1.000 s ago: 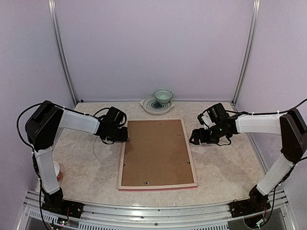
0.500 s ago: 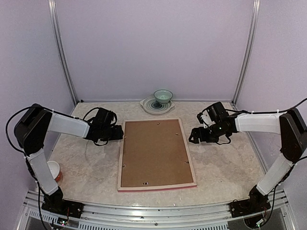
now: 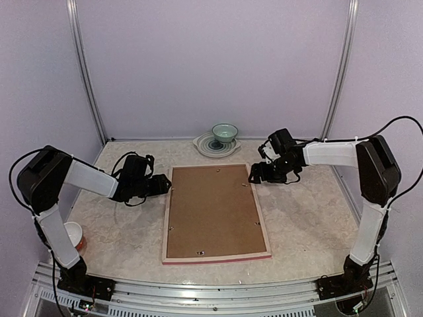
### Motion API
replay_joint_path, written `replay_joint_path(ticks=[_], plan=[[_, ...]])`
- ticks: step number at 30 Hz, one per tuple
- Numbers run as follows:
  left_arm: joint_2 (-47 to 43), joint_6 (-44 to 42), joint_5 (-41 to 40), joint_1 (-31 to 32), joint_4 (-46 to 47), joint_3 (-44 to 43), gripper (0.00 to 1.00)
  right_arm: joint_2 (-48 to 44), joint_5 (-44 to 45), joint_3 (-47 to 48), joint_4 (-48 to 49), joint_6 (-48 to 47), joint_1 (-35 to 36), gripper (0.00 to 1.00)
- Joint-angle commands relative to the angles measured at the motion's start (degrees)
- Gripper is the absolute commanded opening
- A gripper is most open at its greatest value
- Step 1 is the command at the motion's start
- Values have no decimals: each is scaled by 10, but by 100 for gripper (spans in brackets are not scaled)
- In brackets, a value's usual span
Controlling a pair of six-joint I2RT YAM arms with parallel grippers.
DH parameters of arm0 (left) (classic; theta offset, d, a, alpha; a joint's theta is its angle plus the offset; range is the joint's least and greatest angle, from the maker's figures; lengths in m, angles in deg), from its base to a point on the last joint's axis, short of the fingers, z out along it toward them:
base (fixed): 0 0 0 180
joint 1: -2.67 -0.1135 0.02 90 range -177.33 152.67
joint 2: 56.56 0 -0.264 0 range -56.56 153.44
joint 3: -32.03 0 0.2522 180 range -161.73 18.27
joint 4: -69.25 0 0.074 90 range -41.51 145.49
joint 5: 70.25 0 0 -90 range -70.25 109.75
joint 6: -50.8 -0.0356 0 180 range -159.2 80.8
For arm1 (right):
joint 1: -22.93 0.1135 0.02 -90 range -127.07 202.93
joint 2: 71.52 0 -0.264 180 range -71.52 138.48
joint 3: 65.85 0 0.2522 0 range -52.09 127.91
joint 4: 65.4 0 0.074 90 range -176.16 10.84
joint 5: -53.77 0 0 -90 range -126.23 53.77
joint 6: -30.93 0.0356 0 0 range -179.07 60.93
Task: Put the photo into the frame
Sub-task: Press the fastener onto the backboard.
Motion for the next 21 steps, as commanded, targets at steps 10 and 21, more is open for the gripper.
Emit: replay_joint_path(ticks=[10,21], plan=[[2,34,79,-11,88,36,61,117,27,122,-36,-45,4,82],[20,37,78,-11,73,24,58,150,26,130,-32,-49,5,79]])
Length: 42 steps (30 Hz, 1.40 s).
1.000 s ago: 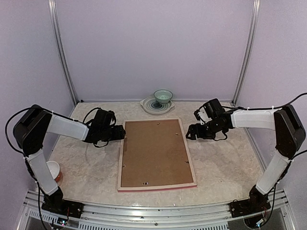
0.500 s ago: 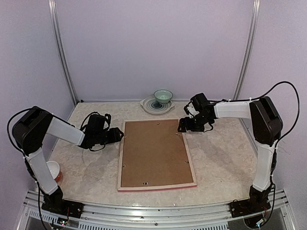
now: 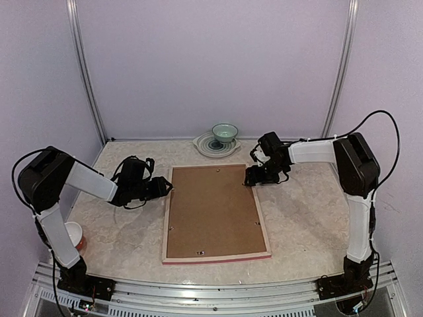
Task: Put the photo into the frame
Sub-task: Press the fastener onto the backboard.
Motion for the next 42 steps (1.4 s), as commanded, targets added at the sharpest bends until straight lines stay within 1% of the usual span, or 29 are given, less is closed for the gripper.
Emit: replay_joint_path(ticks=[1,14,20,23,29,33,36,39,42], plan=[[14,2,5,-1,4,-10,58,17,0,17,-5,-7,5,79],[33,8,14,-9,-4,-19,58,23,-1,27,-14,-11,14,79],[36,9,16,-10,-7,-22,57,28,26,33,-34,-24,32,79],[42,10,19,-9,-9,-25,57,34,55,40,-50,-28,41,78],[39,10,16,-10,-12,-24,57,37,96,46,-59,-14,44,77],[40,11,20,-10,-13,-25,57,32,74,51,-54,-8,44,77],[37,9,17,-10,-15,-24,57,22,38,47,-45,-4,41,77],[36,10,20,-10,-16,-25,57,16,33,47,-43,3,31,76],[36,11,23,-10,-16,-25,57,15,37,46,-44,17,16,73]])
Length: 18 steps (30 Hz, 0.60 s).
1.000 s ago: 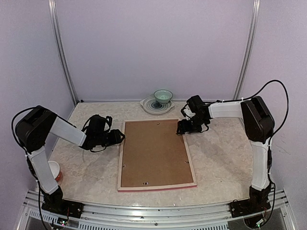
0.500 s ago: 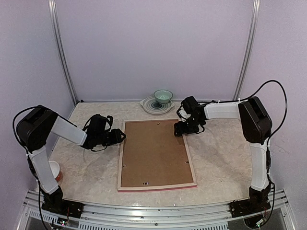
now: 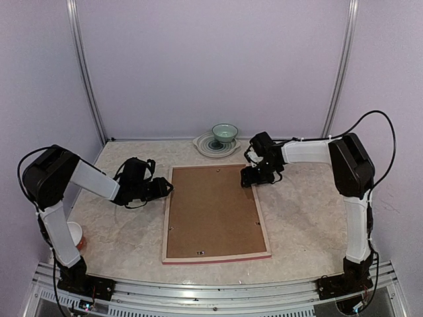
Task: Put the photo into the frame
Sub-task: Press the fastener onto the backboard.
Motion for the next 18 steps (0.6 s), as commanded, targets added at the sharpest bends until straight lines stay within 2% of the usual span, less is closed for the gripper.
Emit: replay_joint_path(ticks=[1,18], plan=[[7,2,8,-4,-15,-9,57,-4,-8,2,-8,25,-23,72],[6,3,12,-4,-16,-10,57,-31,-15,5,-15,32,-27,68]])
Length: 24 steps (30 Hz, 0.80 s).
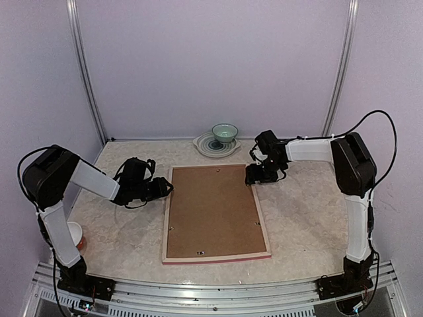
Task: Put the photo into the frame
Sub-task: Press the fastener onto the backboard.
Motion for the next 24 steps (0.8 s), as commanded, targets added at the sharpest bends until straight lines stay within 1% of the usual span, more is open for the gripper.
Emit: replay_joint_path(ticks=[1,14,24], plan=[[5,1,9,-4,-15,-10,57,-33,8,5,-16,8,-1,68],[9,3,14,-4,-15,-11,57,7,44,28,-37,8,-1,68],[15,4,18,-4,-15,-14,56,22,36,44,-41,8,0,68]])
